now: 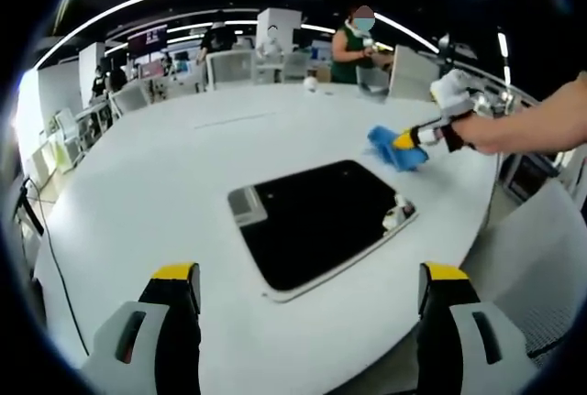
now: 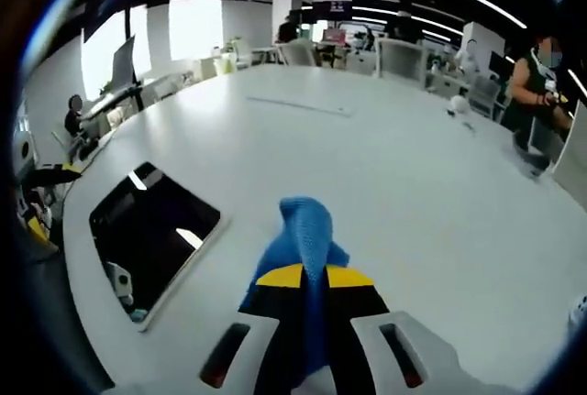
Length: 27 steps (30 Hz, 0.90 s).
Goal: Wipe the mirror surface with the cleaning cloth until all visible marks leave the cleaned area.
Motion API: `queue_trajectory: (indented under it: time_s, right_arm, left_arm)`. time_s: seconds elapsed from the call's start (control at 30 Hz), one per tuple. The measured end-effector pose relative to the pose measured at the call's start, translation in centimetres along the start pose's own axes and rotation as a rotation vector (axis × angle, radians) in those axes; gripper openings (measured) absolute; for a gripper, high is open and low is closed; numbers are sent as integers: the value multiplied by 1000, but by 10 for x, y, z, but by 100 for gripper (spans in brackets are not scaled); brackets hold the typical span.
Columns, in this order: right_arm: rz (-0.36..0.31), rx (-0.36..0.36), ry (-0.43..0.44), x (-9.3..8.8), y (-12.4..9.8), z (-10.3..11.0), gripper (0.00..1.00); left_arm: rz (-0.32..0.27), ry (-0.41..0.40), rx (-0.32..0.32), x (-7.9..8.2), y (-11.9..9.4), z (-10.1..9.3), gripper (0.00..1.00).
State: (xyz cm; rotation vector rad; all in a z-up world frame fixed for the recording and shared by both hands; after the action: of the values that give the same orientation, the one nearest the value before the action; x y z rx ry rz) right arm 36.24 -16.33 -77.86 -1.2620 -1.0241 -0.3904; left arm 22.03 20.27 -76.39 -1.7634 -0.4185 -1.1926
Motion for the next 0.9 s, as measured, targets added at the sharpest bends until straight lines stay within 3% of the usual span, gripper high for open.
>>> queue_trajectory:
  time_s: [0.3,0.5,0.57,0.9]
  right_arm:
    - [-30,-18,-10,25,-12,-1,2]
    - [-15,-27,-37,22,-10,7,2]
    - [2,-22,4,20,-9,10,2]
    - [35,-13,32,25,3,32,1]
  left_arm:
    - [-7,2,-7,1,0,-1,100]
    - [-10,-1,-6,0,-1,-2,100]
    - [-12,-2,-6,0,-1,-2,100]
    - [-13,3,-7,1,-2,-2,100]
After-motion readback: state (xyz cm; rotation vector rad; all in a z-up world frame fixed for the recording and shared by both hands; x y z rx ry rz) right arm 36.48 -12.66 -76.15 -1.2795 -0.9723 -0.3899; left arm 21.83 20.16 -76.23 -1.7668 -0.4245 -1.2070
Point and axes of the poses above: the point that each gripper's makers call its tool centre point, and the gripper's own axes: y roughly forward along the fingers, z roughly to its left, x roughly out of its top, the point moved 7 cm from there along -y, roughly backward along the fingers, and after that the axes turned 5 degrees about -z, right-handed, at the moved point
